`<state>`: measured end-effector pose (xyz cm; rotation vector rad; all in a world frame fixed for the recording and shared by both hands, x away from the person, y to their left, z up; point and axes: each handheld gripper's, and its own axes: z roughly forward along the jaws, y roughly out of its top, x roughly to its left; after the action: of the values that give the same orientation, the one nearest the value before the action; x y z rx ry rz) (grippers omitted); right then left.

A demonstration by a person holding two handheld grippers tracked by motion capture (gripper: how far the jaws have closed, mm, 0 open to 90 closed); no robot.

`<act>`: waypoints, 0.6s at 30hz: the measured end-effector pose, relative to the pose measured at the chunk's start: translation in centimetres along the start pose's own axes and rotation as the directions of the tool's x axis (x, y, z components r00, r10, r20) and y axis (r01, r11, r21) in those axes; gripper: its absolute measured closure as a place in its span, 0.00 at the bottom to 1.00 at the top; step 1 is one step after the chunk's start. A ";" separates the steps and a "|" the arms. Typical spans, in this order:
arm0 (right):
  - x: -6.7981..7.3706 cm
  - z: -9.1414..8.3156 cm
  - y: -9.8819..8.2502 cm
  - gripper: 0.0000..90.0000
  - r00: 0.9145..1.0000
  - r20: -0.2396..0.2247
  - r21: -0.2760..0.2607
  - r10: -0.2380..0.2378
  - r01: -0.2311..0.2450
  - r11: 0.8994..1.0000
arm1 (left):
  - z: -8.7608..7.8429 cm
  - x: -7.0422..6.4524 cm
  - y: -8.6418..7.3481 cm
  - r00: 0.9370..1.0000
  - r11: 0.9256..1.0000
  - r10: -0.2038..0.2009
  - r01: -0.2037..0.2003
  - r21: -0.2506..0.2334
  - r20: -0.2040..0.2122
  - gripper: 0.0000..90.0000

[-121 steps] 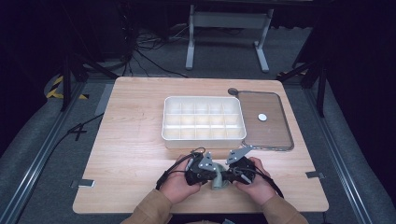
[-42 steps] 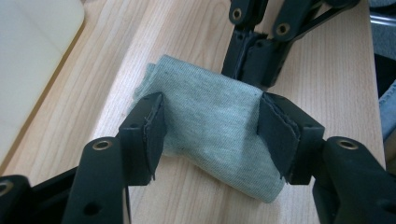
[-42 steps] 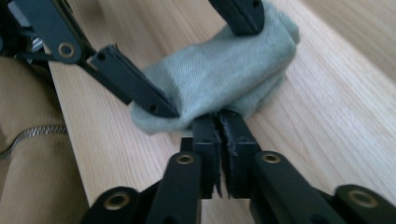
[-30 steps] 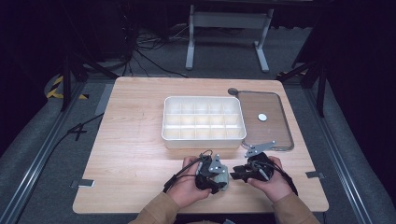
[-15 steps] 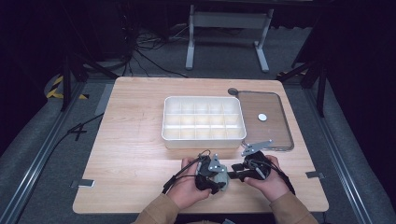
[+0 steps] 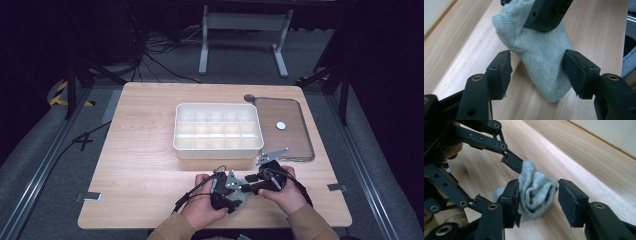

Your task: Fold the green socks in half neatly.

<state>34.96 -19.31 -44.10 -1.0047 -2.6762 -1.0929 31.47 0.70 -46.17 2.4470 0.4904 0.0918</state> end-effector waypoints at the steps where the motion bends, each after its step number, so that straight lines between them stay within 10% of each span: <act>1: 0.0 0.0 0.0 0.57 1.000 0.000 0.000 0.000 0.000 1.000 | 0.0 0.0 0.0 1.000 1.000 0.000 0.000 0.000 0.000 0.45; 18: -1.6 2.1 -0.3 0.50 0.992 -0.126 0.018 0.031 -0.029 0.999 | 0.0 0.1 -0.4 1.000 1.000 -0.018 0.018 0.016 0.014 0.44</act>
<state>36.36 -18.96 -46.38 -0.9366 -2.5582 -1.0884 31.45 1.02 -46.46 2.4571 0.5086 0.0636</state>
